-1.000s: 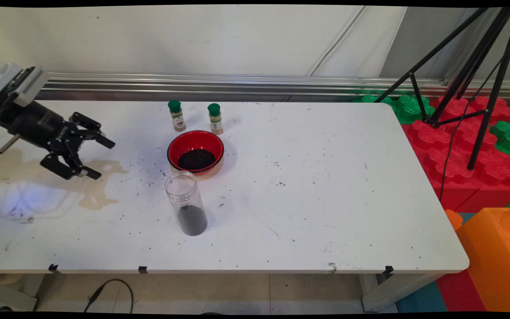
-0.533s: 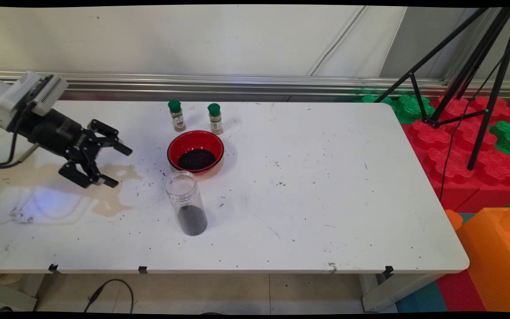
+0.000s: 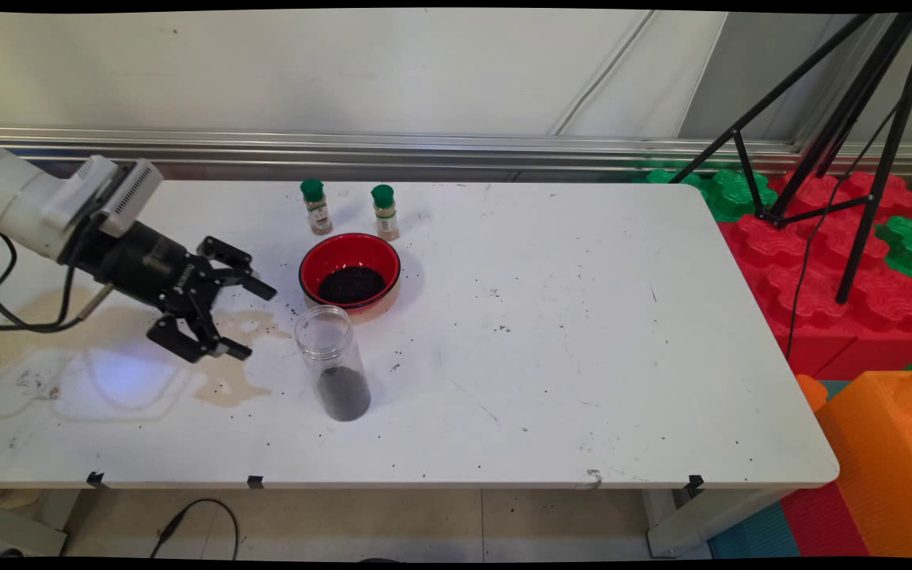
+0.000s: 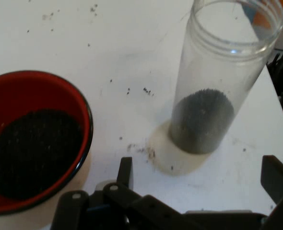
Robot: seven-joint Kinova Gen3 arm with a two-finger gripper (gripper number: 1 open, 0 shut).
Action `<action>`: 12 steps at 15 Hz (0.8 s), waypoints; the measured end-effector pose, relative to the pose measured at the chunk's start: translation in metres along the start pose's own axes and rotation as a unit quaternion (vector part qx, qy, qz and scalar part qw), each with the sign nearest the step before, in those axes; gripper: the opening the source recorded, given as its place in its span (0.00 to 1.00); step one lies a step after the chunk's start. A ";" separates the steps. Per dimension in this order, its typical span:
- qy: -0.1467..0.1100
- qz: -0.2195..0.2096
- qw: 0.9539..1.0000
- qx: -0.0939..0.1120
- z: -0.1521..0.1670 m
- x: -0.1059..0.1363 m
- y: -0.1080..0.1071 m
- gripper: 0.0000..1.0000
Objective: Pick up the black seasoning powder from the table
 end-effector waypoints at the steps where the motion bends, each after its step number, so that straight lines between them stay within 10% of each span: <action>1: 0.003 0.001 1.000 -0.001 0.003 0.001 0.001 1.00; 12: 0.042 0.003 0.999 -0.009 0.061 0.015 0.015 1.00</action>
